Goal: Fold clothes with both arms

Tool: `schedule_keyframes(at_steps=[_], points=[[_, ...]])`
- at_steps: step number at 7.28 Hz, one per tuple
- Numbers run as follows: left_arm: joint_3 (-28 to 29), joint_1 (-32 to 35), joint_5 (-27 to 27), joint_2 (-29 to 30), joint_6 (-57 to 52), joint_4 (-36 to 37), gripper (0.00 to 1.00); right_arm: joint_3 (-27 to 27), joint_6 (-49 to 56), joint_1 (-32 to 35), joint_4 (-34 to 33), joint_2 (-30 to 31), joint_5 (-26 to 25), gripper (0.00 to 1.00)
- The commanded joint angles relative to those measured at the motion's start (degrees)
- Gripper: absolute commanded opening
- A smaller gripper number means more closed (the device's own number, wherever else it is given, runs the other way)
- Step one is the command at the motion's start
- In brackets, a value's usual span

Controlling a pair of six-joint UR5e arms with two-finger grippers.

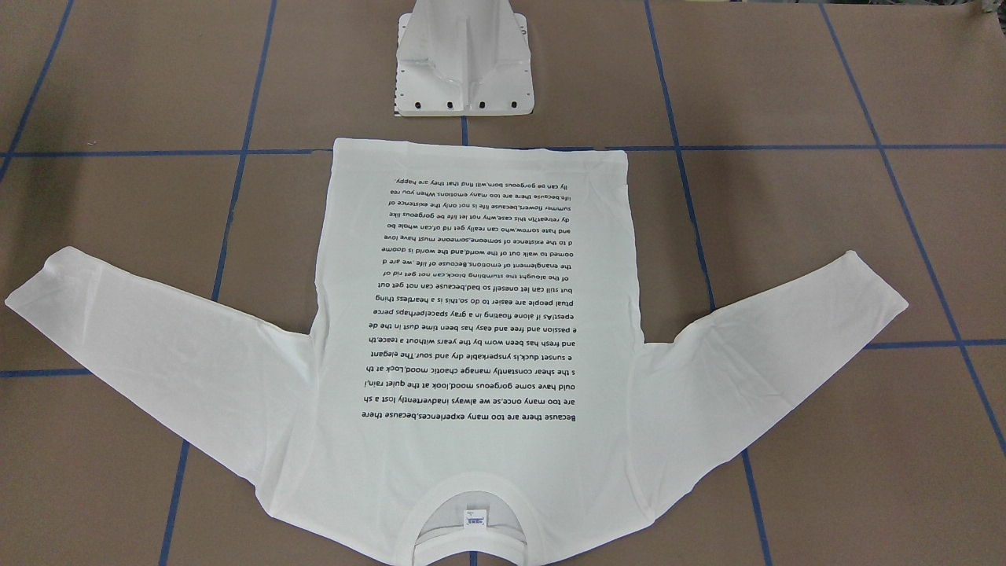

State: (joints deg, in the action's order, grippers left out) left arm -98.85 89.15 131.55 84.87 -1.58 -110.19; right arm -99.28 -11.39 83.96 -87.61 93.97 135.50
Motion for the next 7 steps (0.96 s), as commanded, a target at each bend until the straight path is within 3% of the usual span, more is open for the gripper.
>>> schedule_keyframes(at_steps=[1, 4, 6, 7], points=[[-0.02, -0.03, 0.20, 0.03, -0.01, -0.02, 1.00, -0.21, -0.04, -0.29, 0.07, 0.07, 1.95, 1.00], [0.06, -0.12, 5.03, -0.41, 0.17, -1.16, 1.00, 0.05, -4.84, -4.67, 0.07, 0.07, 2.76, 1.00], [0.06, -0.12, 5.12, -0.58, 0.26, -1.08, 1.00, 1.70, -16.14, -9.41, 8.37, 0.16, 2.41, 0.99], [0.32, -0.12, 5.03, -0.58, 0.26, -1.08, 1.00, 5.11, -18.38, -10.82, 14.25, 0.07, 2.14, 0.96]])
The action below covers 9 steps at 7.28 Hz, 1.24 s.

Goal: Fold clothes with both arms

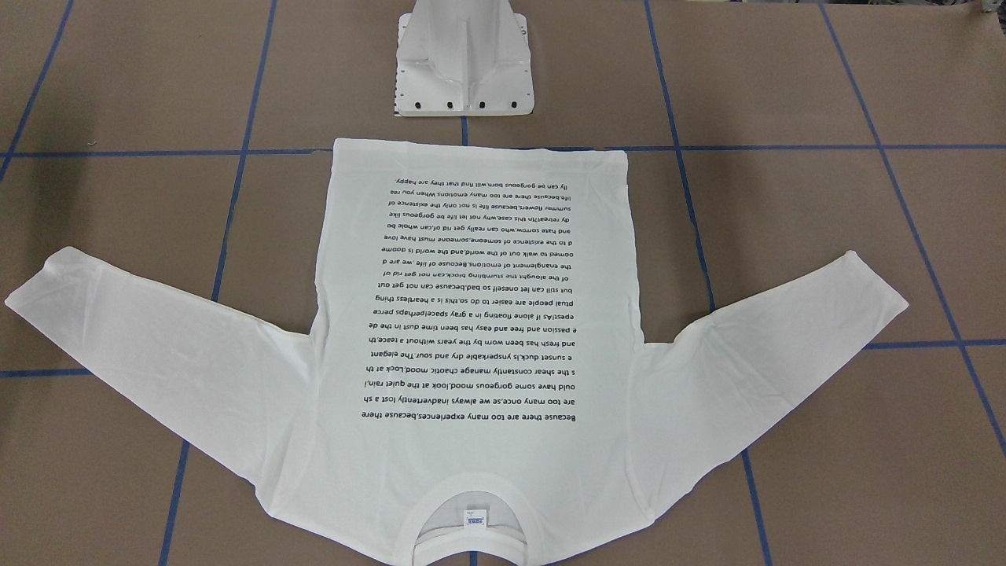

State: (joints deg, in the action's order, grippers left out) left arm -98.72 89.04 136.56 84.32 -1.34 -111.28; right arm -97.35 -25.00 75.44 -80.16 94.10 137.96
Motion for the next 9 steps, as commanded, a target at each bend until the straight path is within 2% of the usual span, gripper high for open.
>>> schedule_keyframes(at_steps=[1, 2, 4, 9], points=[[0.37, 0.00, 0.02, -0.04, 0.11, 0.01, 1.00, 8.18, -4.88, -2.32, 12.16, -1.10, -0.24, 0.93], [0.28, 0.00, 0.02, -0.04, 0.11, 0.01, 1.00, 10.40, -5.32, -2.40, 14.74, -2.25, -0.32, 0.89], [0.28, 0.00, 0.02, -0.04, 0.11, 0.01, 1.00, 14.88, -5.76, -3.36, 14.77, -4.52, -0.06, 0.86], [0.28, 0.00, 0.02, -0.04, 0.11, -0.08, 1.00, 16.93, -5.58, -7.23, 14.86, -5.15, -0.33, 0.85]])
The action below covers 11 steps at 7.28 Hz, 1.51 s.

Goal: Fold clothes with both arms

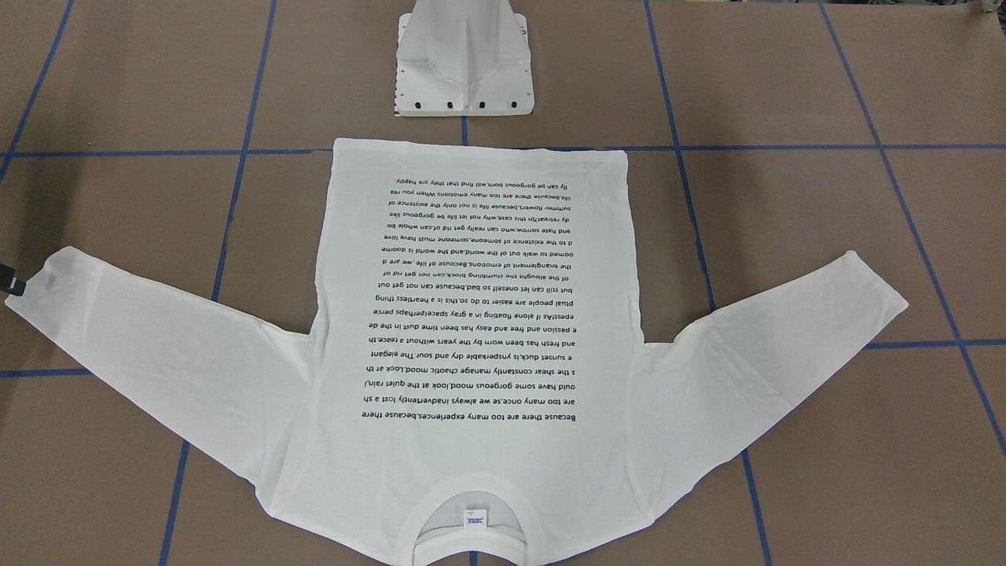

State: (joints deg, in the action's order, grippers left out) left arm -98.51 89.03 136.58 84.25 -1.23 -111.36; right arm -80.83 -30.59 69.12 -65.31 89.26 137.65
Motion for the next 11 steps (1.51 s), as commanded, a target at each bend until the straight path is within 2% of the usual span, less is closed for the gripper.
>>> schedule_keyframes(at_steps=[1, 4, 7, 10, 11], points=[[0.07, 0.00, 0.00, 0.04, 0.00, 0.09, 1.00, 1.19, 0.00, -1.52, 0.00, -1.19, -0.01, 0.83], [0.07, 0.00, 0.00, -0.05, 0.00, 0.00, 1.00, 3.22, 0.09, -1.62, 0.09, -2.34, -0.10, 0.75], [0.07, 0.00, 0.00, 0.04, 0.00, 0.00, 1.00, 3.84, 0.09, -1.62, 0.09, -2.34, -0.89, 0.58], [-0.01, 0.00, 0.00, 0.04, 0.00, 0.00, 1.00, 4.10, 0.00, -1.62, 0.00, -2.34, -1.07, 0.50], [-0.01, 0.00, 0.00, 0.04, 0.00, 0.00, 1.00, 4.19, 0.00, -1.62, 0.00, -2.34, -1.16, 0.40]])
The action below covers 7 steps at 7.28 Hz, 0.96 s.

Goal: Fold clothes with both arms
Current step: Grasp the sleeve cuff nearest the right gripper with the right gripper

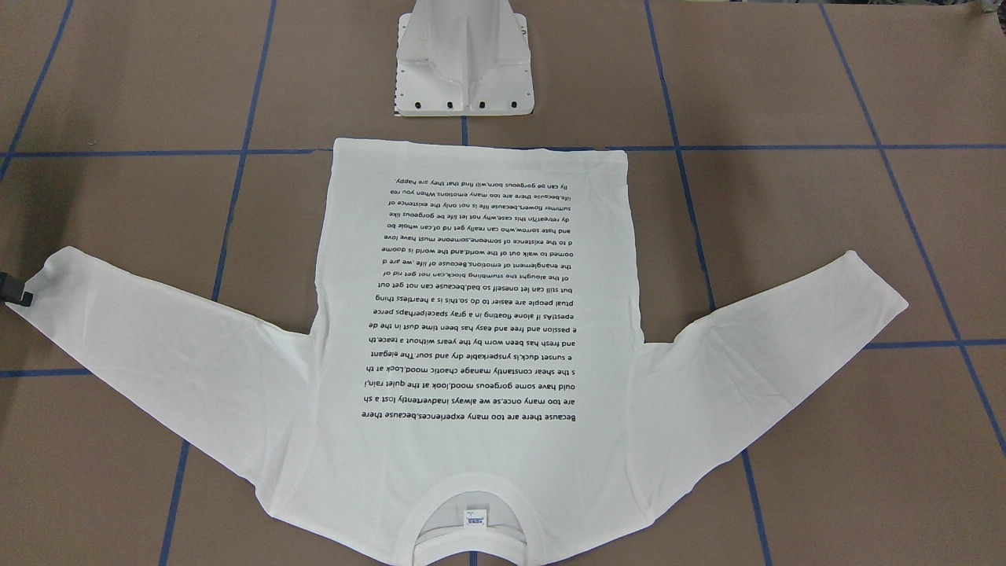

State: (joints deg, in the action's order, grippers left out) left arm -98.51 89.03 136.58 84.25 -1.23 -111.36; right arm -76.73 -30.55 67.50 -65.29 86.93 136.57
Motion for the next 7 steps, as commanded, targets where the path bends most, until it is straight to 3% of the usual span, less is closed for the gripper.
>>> schedule_keyframes(at_steps=[1, 3, 6, 7], points=[[-0.01, 0.00, 0.00, -0.05, 0.00, 0.00, 1.00, 0.52, 0.06, 0.00, -0.01, 0.08, 0.01, 0.35], [-0.01, 0.00, 0.00, -0.05, 0.00, 0.00, 1.00, 0.61, -0.03, 0.00, -0.01, 0.00, 0.10, 0.00], [-0.10, 0.00, 0.00, -0.05, 0.00, 0.00, 1.00, -0.87, 0.14, 0.35, 0.08, -0.09, 1.06, 0.00], [-0.19, 0.00, 0.00, -0.05, 0.00, 0.00, 1.00, -4.10, -0.20, 0.61, -0.36, 0.08, 3.06, 0.00]])
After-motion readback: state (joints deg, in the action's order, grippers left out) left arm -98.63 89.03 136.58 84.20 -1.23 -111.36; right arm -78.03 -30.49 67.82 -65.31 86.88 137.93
